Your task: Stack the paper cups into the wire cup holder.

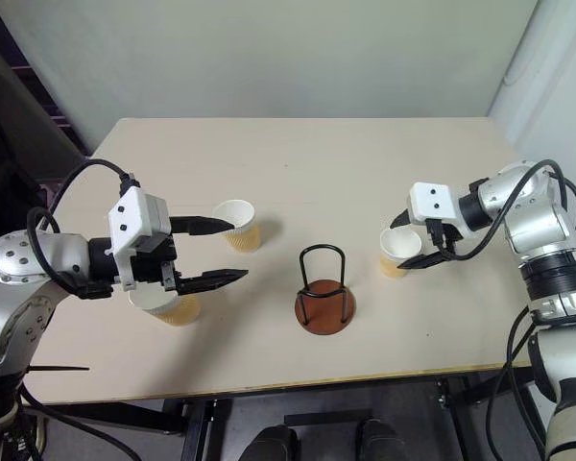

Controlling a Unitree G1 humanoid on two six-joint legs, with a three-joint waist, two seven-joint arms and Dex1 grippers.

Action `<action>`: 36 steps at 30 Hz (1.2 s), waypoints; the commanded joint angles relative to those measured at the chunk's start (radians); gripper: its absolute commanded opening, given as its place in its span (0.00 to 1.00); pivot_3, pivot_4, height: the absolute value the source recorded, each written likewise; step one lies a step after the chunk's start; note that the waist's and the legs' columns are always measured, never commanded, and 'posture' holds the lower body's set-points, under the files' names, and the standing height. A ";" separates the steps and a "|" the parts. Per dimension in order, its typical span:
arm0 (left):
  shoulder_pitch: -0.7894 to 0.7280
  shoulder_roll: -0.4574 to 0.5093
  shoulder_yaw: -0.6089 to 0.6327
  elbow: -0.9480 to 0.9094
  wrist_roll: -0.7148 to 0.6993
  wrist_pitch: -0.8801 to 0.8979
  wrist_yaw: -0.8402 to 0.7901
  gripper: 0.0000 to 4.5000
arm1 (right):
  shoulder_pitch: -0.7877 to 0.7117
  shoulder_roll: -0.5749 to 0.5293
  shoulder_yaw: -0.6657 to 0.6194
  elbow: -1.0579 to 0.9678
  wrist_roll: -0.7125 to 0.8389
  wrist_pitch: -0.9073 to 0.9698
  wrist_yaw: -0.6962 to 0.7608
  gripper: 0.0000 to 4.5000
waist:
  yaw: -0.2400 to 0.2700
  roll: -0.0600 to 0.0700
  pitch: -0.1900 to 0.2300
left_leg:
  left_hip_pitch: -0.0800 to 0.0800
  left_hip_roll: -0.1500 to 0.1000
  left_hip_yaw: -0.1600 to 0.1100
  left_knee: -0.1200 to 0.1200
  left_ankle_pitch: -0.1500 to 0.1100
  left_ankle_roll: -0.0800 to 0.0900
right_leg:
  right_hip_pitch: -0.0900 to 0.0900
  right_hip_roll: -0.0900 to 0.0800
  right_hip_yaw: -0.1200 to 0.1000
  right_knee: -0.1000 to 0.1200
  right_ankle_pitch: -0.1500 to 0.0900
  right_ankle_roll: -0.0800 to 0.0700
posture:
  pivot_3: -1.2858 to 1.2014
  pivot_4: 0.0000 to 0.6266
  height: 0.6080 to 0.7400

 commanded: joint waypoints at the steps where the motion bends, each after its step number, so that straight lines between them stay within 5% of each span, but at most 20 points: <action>1: 0.004 0.015 0.031 -0.060 -0.027 0.006 -0.009 0.92 | 0.019 0.007 0.023 -0.016 -0.048 -0.030 -0.011 0.93 | 0.001 0.000 0.000 | 0.000 0.000 0.000 0.000 0.000 0.000 | 0.000 0.000 0.000 0.000 -0.001 -0.001 | 0.52 0.24 1.00; 7: -0.011 0.004 0.005 -0.065 -0.020 0.014 0.011 0.92 | 0.032 0.071 0.102 0.094 -0.196 -0.096 -0.113 0.93 | -0.001 0.000 0.000 | 0.000 0.000 0.000 0.001 0.000 0.000 | 0.000 0.000 0.000 0.001 0.000 0.000 | 0.52 0.24 1.00; 19: -0.007 0.014 0.011 -0.049 -0.009 -0.003 0.011 0.92 | -0.024 0.070 -0.023 -0.002 -0.032 -0.008 0.002 0.01 | 0.000 0.000 0.000 | 0.000 0.000 0.000 0.000 -0.001 0.000 | 0.000 0.000 0.000 0.000 0.000 -0.001 | 0.52 0.24 1.00; 24: -0.010 0.019 0.022 -0.041 -0.007 -0.008 -0.001 0.92 | -0.042 -0.045 -0.056 -0.224 0.239 0.168 0.054 0.01 | 0.001 0.000 0.000 | -0.002 -0.001 0.000 0.000 -0.001 0.000 | 0.000 0.000 0.000 -0.001 -0.003 -0.004 | 0.52 0.24 1.00; 31: -0.009 0.027 0.039 -0.033 -0.018 -0.016 -0.026 0.92 | -0.175 0.073 -0.169 -0.384 0.487 0.469 0.010 0.01 | -0.013 0.000 0.000 | 0.001 0.000 0.001 0.000 0.000 -0.001 | 0.000 0.002 0.002 0.000 -0.005 -0.007 | 0.52 0.24 1.00; 36: 0.028 0.058 0.063 -0.042 -0.021 -0.019 -0.066 0.92 | -0.048 0.112 -0.049 -0.533 0.363 0.440 -0.071 0.01 | -0.011 -0.001 -0.001 | 0.001 0.002 0.001 0.001 0.001 -0.002 | 0.001 0.005 0.001 -0.001 -0.006 -0.010 | 0.52 0.24 1.00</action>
